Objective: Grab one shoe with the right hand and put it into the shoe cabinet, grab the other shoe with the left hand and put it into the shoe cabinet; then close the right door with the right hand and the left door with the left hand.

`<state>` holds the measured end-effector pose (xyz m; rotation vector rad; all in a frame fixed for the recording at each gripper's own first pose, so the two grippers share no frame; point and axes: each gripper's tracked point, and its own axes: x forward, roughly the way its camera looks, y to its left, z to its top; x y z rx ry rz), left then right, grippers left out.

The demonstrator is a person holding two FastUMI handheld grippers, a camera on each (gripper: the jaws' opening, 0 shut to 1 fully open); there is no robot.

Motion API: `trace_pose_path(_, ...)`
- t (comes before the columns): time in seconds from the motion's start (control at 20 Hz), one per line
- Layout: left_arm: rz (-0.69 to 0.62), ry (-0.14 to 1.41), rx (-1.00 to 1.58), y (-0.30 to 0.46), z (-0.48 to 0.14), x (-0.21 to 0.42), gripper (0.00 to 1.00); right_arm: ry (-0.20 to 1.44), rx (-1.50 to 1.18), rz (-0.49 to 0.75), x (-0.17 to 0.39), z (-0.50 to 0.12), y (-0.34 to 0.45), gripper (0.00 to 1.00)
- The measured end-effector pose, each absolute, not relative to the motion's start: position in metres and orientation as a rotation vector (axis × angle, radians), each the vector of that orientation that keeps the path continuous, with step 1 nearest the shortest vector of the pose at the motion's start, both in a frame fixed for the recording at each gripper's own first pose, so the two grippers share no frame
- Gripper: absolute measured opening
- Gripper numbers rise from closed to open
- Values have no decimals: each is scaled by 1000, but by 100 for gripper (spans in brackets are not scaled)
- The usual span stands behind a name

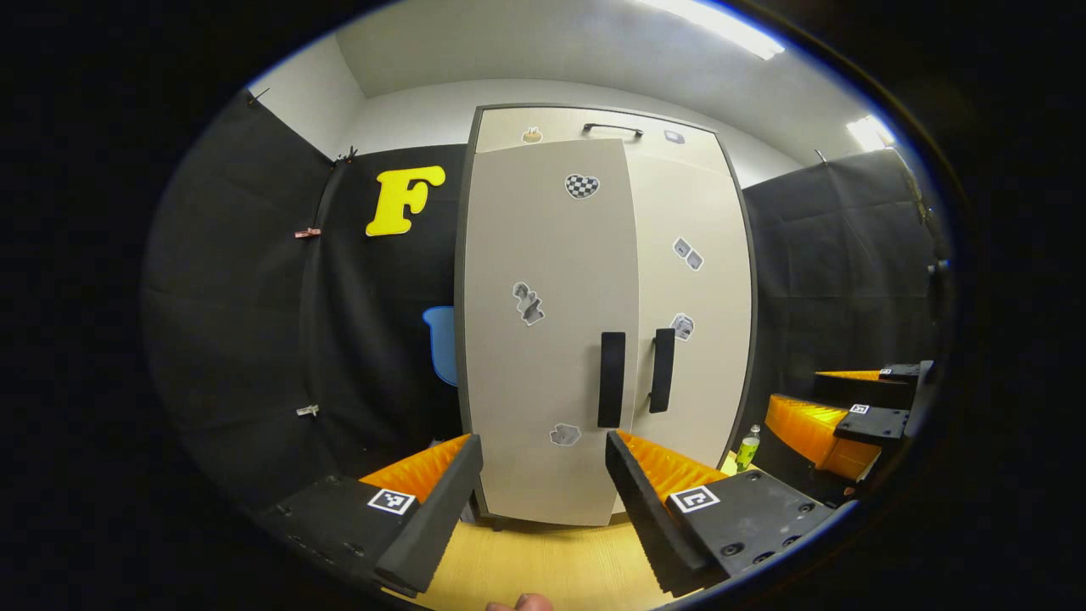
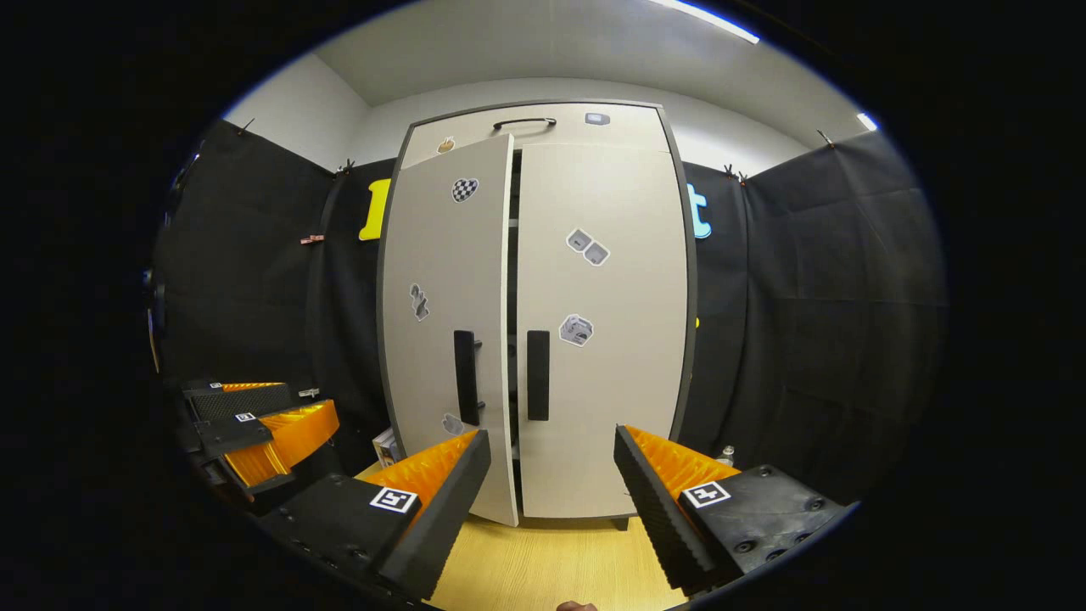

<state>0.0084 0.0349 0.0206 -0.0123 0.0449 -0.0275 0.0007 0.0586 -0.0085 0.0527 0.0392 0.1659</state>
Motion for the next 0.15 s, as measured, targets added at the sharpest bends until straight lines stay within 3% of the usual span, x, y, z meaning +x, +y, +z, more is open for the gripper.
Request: trace_pose_path(0.15, -27, 48, -19, 34, 19, 9, 93, 43, 56, 168, 1, -9, 59, 97)
